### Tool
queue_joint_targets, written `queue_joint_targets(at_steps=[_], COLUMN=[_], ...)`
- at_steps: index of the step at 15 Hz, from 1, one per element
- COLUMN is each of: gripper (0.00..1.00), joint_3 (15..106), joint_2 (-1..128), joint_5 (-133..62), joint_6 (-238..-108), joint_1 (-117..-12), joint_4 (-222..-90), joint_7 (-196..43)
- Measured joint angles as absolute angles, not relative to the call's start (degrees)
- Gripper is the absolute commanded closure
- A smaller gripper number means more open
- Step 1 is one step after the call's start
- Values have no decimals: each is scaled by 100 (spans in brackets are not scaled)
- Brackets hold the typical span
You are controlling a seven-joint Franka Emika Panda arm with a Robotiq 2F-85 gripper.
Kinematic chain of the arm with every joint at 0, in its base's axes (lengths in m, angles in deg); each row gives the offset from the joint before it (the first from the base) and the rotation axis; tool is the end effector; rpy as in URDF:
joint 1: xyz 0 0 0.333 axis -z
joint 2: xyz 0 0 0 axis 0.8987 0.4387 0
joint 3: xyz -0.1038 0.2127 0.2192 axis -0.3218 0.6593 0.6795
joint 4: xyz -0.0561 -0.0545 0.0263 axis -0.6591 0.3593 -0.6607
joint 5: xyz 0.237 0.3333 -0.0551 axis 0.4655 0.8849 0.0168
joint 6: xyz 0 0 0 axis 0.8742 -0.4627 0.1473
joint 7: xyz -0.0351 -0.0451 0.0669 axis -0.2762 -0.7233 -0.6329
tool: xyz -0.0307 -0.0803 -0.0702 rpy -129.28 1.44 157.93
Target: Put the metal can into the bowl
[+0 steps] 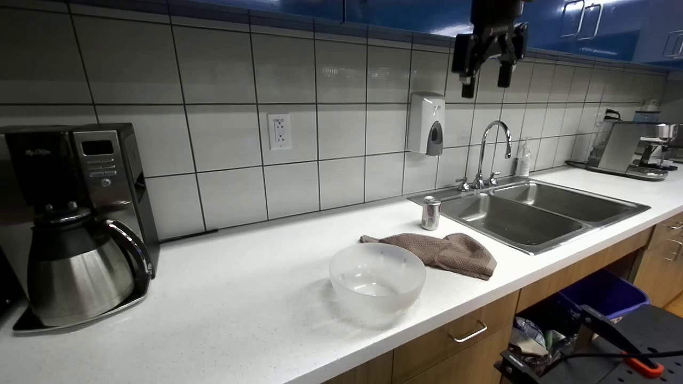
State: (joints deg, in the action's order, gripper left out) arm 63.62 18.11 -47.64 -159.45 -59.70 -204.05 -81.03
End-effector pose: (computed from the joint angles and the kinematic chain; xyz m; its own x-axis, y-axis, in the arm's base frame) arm 0.4245 -0.0494 0.4905 0.9882 0.0485 0.1451 0.0136 -0.9725 0.2325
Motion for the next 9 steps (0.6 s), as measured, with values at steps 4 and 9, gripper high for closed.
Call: queue_joint_targets(at_steps=[4, 9], gripper=[0, 0], joint_3=[6362, 6360], joint_2=[2205, 2867], joint_5=[-5041, -5433], joint_6=[-16644, -17428], joint_1=[-5852, -5552], joint_4=[-20853, -21133], joint_7=[-7670, -7028])
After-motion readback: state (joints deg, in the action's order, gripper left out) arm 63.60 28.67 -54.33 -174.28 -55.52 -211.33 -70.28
